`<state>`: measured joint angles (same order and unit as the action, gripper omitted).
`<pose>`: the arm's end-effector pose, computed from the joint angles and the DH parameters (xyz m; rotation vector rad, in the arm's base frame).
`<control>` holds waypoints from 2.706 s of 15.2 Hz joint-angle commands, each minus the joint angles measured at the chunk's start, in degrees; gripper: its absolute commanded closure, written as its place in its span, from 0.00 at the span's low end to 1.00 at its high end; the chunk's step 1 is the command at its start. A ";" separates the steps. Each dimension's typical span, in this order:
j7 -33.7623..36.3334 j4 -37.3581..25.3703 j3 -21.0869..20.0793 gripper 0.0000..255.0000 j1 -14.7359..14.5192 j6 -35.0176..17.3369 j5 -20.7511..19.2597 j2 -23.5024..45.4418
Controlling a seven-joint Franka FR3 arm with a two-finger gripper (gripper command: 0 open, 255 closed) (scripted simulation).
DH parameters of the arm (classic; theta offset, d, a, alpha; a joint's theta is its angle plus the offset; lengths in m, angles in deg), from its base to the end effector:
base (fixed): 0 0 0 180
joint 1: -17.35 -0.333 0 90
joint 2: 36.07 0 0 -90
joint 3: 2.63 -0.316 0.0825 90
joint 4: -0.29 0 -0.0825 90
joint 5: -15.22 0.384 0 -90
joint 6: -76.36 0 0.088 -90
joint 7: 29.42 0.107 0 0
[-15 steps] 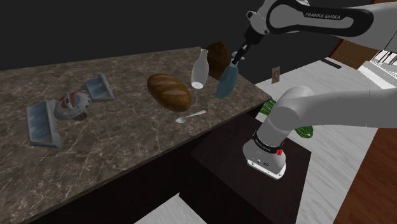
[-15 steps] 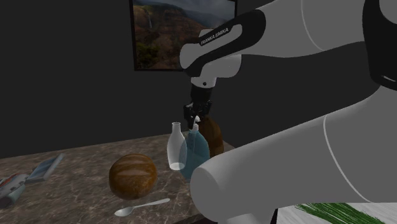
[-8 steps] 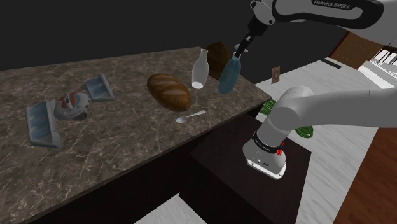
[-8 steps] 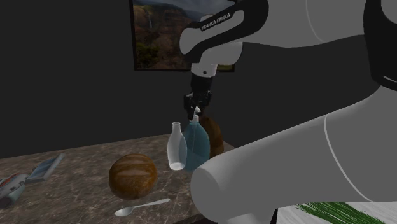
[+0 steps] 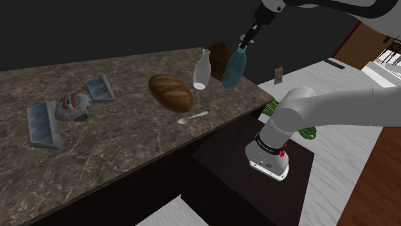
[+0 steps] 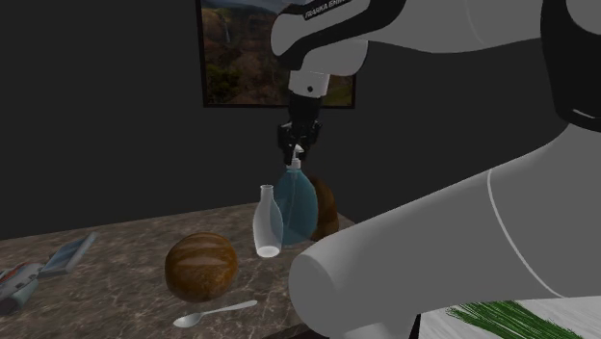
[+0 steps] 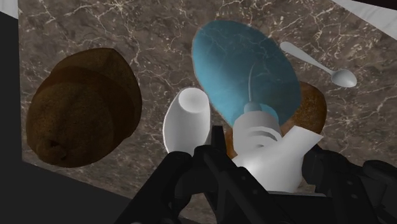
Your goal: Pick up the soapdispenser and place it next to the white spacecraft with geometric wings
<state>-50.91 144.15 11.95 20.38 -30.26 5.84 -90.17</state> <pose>0.2761 -0.1231 0.5809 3.0612 0.2560 0.4315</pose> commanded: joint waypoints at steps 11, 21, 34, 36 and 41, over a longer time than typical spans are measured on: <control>-0.03 -10.89 -1.18 1.00 -0.95 7.89 1.31 2.97; -0.16 -20.91 -1.83 1.00 -1.69 14.35 2.23 6.54; -0.49 -34.83 -2.20 1.00 -2.57 22.58 3.22 12.24; 1.67 -33.80 -3.93 1.00 -2.99 20.61 4.05 13.36; 6.85 -32.43 -8.10 1.00 -4.14 15.77 5.85 17.15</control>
<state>-45.11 111.30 4.69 16.44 -13.51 11.40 -73.55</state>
